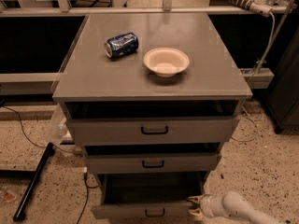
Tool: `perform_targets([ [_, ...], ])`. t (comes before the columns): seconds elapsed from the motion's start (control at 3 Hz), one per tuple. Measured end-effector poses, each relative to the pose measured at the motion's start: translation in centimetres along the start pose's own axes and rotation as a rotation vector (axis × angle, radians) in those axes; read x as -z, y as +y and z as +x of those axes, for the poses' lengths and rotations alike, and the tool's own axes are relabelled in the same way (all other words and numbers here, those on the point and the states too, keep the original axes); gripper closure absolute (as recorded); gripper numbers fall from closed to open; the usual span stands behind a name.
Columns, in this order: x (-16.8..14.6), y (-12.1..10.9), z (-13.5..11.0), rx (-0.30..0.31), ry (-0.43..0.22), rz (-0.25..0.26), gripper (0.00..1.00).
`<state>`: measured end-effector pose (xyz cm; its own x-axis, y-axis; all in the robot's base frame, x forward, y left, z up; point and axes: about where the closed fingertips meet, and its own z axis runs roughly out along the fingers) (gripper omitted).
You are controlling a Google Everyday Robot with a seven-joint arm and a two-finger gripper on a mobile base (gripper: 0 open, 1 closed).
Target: Open bottom drawer
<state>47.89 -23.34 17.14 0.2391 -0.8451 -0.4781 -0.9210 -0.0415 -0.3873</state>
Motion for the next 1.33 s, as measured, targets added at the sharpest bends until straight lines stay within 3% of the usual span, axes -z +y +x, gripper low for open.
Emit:
perform_targets([
  [0.33,-0.6,1.2,0.6,-0.02,-0.02,-0.032,0.37],
  [1.0,-0.2,1.4,0.5,-0.026,-0.022,-0.038,0.84],
  [1.33,0.2,3.2,1.0,-0.048,-0.022,-0.056,1.0],
])
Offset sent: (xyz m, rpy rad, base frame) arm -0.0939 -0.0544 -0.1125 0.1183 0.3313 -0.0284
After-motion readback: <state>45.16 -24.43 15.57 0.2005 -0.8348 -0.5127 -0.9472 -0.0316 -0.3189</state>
